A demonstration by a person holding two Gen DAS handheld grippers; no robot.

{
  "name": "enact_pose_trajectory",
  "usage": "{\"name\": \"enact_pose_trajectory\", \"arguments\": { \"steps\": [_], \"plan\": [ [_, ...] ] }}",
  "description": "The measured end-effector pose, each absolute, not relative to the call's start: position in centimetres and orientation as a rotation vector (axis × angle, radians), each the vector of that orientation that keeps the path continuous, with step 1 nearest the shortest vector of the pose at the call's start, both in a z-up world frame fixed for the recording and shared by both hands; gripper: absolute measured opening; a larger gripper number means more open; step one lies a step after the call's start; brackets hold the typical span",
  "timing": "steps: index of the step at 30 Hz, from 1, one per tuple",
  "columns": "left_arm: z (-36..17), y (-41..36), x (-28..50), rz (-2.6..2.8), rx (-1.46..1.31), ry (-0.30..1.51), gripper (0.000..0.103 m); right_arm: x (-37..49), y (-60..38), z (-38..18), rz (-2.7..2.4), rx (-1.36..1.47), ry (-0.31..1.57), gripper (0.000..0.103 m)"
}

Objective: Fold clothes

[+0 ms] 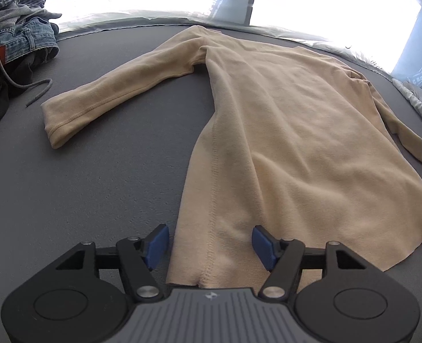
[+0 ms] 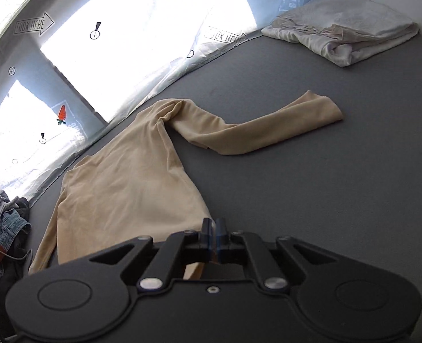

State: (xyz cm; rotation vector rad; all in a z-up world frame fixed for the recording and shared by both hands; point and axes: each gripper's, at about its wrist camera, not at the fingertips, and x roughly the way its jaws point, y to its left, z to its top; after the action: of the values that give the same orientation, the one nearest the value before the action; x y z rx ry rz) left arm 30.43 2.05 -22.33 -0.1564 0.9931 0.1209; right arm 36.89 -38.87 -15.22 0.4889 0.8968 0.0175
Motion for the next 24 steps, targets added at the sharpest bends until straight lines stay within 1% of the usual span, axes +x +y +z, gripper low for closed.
{"name": "enact_pose_trajectory", "arguments": {
  "steps": [2,3,4,5,6,7,8,9,11,13,14,15,16,17,18,20,22,24],
  "plan": [
    [-22.3,1.9,30.3,0.115,-0.136,1.001,0.063,36.8,-39.1,-16.3,-0.006,0.476,0.936,0.004],
    [-22.2,1.8,30.3,0.112,-0.126,1.005,0.063,36.7,-39.1,-16.6,-0.013,0.460,0.941,0.009],
    [-22.2,1.6,30.2,0.103,-0.108,1.006,0.057,36.7,-39.0,-16.8,-0.018,0.449,0.944,0.011],
    [-22.2,1.3,30.1,0.094,-0.090,1.007,0.052,36.7,-38.9,-16.9,-0.017,0.442,0.945,0.016],
    [-22.1,1.1,30.0,0.084,-0.081,1.005,0.050,36.7,-38.8,-17.0,-0.010,0.440,0.943,0.024],
    [-22.0,1.0,29.9,0.079,-0.073,1.001,0.043,36.7,-38.7,-17.1,0.000,0.438,0.941,0.030],
    [-22.0,0.9,29.8,0.077,-0.073,0.998,0.034,36.7,-38.5,-17.2,0.011,0.431,0.938,0.036],
    [-22.0,0.8,29.7,0.074,-0.073,0.995,0.030,36.7,-38.2,-17.3,0.017,0.417,0.937,0.042],
    [-22.0,0.8,29.6,0.075,-0.094,0.986,0.011,36.8,-37.6,-17.6,0.030,0.391,0.935,0.048],
    [-22.0,1.5,29.3,0.085,-0.176,0.974,0.007,37.2,-36.9,-18.1,0.048,0.354,0.954,0.048],
    [-22.0,2.0,29.1,0.093,-0.225,0.968,0.006,37.4,-36.7,-18.3,0.067,0.336,0.965,0.048],
    [-21.9,2.6,28.9,0.098,-0.285,0.962,0.006,37.5,-36.4,-18.5,0.085,0.318,0.976,0.035],
    [-21.7,3.3,28.5,0.109,-0.365,0.949,0.006,37.6,-36.2,-18.7,0.104,0.300,0.987,0.026],
    [-21.4,4.1,28.2,0.120,-0.445,0.935,0.005,37.7,-35.9,-18.9,0.122,0.281,0.998,0.011],
    [-20.8,4.9,27.5,0.133,-0.549,0.905,0.005,37.7,-35.9,-18.6,0.138,0.282,0.999,0.003],
    [-18.9,6.3,25.5,0.152,-0.757,0.806,0.005,37.2,-36.6,-16.8,0.161,0.336,0.975,0.002],
    [-16.6,6.9,23.6,0.163,-0.827,0.721,0.005,36.5,-37.4,-14.3,0.194,0.391,0.927,0.002],
    [-15.3,6.9,22.4,0.182,-0.824,0.690,0.005,35.5,-37.9,-12.1,0.216,0.387,0.873,0.002]
  ]
}}
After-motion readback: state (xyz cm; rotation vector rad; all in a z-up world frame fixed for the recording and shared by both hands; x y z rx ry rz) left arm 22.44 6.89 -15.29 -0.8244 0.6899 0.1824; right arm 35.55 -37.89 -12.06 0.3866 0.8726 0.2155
